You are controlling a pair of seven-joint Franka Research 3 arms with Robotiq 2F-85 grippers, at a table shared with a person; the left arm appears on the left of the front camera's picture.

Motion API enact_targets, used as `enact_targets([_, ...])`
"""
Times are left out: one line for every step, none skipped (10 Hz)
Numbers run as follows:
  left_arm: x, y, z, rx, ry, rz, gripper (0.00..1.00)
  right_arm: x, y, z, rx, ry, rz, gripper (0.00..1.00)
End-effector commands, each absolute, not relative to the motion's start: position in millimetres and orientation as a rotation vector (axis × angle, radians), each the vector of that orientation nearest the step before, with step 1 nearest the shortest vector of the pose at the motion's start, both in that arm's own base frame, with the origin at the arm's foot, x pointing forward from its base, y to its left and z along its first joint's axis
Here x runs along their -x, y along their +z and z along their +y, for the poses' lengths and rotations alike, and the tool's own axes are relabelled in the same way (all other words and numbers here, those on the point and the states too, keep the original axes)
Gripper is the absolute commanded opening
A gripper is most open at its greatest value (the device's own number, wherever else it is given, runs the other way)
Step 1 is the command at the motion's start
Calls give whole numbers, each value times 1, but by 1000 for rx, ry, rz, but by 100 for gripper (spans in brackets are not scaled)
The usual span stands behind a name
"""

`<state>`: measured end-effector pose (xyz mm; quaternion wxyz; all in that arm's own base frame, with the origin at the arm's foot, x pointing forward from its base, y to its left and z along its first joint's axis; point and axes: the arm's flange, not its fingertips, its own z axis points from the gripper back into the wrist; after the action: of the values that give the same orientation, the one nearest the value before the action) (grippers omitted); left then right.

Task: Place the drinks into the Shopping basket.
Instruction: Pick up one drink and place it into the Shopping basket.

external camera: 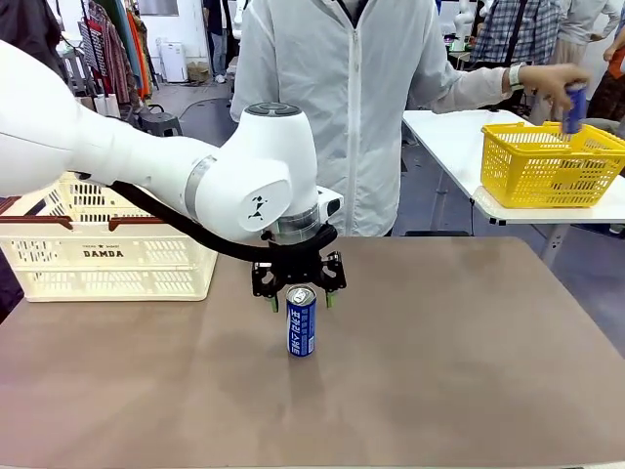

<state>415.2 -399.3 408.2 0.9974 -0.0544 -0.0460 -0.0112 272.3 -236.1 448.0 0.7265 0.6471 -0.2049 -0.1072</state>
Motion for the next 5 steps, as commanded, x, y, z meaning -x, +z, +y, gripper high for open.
enact_targets([-420,407,-409,91,-3,-78,100,-275,451,-238,-1437,-217,-481,100])
enact_targets([-424,402,-411,78,6,-62,100,-275,451,-238,-1437,-217,-481,100])
enact_targets([-426,399,-410,60,25,-77,100,-275,451,-238,-1437,-217,-481,100])
enact_targets([-430,396,-410,43,23,-93,46,-275,451,-238,-1437,-217,-481,100])
enact_targets([-431,394,-410,35,25,-105,0,-275,451,-238,-1437,-217,-481,100])
